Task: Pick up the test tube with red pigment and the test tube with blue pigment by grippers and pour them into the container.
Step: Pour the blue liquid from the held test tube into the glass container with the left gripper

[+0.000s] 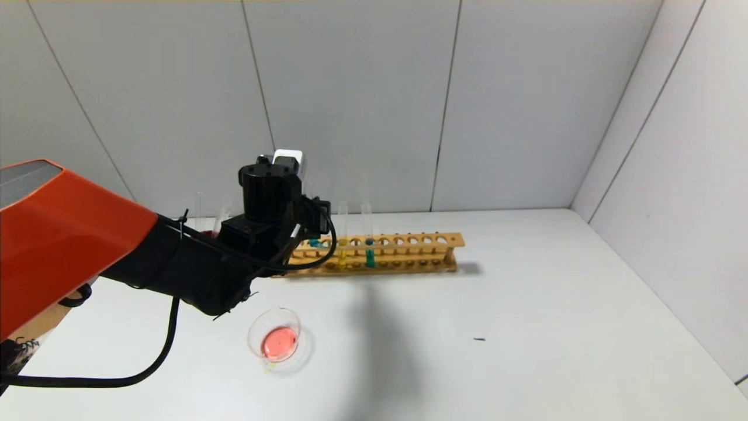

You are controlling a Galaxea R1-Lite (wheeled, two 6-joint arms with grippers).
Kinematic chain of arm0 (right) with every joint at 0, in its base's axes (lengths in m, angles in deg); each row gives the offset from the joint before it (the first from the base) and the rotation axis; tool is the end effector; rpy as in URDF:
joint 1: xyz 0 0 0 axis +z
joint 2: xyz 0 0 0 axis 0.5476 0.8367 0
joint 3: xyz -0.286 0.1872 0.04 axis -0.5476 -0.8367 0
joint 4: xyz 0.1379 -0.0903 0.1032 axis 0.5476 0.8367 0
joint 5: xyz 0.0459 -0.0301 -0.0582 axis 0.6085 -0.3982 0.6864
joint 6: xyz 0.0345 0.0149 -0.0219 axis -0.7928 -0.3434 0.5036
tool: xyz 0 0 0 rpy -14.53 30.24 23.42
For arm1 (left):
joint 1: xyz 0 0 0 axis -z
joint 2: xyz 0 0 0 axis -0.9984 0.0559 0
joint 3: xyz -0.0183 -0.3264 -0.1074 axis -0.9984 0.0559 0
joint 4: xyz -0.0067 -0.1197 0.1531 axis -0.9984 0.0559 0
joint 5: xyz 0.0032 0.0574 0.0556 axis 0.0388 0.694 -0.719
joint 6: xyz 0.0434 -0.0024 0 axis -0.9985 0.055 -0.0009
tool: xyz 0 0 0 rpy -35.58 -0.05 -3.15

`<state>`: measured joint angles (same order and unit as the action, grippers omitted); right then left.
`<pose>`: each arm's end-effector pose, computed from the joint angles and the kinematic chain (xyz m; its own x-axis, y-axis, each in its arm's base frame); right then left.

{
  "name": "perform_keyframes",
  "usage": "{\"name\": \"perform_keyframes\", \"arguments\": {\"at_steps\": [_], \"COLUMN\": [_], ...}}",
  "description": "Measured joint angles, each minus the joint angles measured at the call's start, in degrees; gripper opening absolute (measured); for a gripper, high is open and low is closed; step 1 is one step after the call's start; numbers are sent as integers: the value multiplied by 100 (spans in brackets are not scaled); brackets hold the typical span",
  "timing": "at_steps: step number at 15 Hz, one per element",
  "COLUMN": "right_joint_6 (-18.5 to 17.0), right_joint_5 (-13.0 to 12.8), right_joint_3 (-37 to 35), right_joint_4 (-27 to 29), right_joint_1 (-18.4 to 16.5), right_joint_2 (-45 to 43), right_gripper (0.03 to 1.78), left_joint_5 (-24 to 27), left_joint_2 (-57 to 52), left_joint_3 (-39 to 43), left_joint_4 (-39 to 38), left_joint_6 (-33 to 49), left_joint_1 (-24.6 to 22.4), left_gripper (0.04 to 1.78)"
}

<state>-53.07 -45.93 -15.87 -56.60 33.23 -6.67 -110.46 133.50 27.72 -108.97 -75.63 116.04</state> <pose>-0.0415 0.0001 0.0771 0.9999 0.0048 0.0130 -0.0050 0.9998 0.0199 0.3821 -0.1965 0.1875 0.9801 -0.1467 -0.1338 0.1455 0.9892 -0.0186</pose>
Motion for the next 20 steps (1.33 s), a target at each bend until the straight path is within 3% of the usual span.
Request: {"name": "perform_keyframes", "arguments": {"at_steps": [10, 20], "right_joint_6": [2, 2], "right_joint_5": [0, -2], "right_joint_3": [0, 0], "right_joint_4": [0, 0], "right_joint_1": [-2, -2], "right_joint_2": [0, 0], "right_gripper": [171, 171], "left_joint_5": [-143, -610], "left_joint_2": [-450, -2395], "left_joint_3": [-416, 902], "left_joint_4": [683, 2282], "left_joint_6": [-208, -856], "left_joint_1": [51, 239], "left_gripper": [30, 30]}}
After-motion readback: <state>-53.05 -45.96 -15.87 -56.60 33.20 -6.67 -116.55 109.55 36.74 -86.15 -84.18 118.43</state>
